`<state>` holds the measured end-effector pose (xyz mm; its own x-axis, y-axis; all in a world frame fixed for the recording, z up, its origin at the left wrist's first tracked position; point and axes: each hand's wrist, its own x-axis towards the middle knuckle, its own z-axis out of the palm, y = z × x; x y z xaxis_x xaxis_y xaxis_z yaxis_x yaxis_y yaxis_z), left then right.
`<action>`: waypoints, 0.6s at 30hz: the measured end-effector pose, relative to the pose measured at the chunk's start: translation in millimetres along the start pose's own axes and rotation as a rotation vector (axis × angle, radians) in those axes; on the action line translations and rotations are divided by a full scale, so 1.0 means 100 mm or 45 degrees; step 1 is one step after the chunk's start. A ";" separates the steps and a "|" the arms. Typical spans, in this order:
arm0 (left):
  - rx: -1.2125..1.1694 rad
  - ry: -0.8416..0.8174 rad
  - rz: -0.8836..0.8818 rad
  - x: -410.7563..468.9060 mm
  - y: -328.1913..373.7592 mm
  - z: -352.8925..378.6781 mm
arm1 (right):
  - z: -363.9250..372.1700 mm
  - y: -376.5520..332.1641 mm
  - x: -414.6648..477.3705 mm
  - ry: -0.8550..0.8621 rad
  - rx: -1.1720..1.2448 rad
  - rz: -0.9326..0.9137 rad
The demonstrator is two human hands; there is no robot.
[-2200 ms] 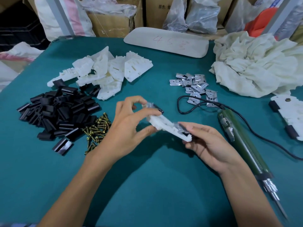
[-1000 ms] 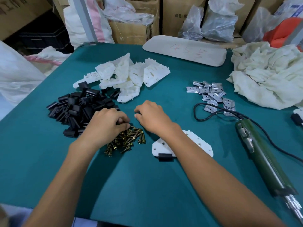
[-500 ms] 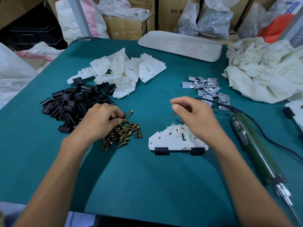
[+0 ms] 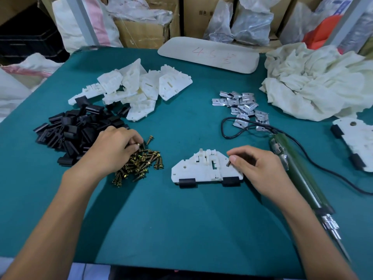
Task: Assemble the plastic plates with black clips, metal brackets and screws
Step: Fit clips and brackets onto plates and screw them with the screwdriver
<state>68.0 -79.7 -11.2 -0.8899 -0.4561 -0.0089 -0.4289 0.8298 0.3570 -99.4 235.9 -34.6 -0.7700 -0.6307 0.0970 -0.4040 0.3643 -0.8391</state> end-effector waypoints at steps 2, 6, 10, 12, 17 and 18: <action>-0.004 0.004 0.004 0.00 0.00 -0.02 | 0.01 -0.04 -0.02 -0.037 -0.154 -0.066; -0.098 0.090 0.064 -0.07 0.11 -0.01 | 0.02 -0.03 -0.07 -0.010 -0.234 -0.101; -0.230 0.057 0.063 -0.15 0.32 0.04 | 0.06 0.02 -0.09 0.060 -0.107 -0.073; -0.516 0.042 0.032 -0.20 0.44 0.10 | 0.08 0.05 -0.10 0.078 -0.081 -0.069; -1.006 -0.115 0.038 -0.28 0.69 0.35 | 0.10 0.09 -0.10 0.091 -0.018 -0.050; -1.003 -0.113 0.023 -0.28 0.71 0.38 | 0.11 0.09 -0.10 0.090 -0.008 -0.049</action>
<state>56.6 3.9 -21.5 -0.9191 -0.3895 -0.0595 -0.2075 0.3503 0.9134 -89.9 238.1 -49.1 -0.7869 -0.5941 0.1667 -0.4367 0.3454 -0.8306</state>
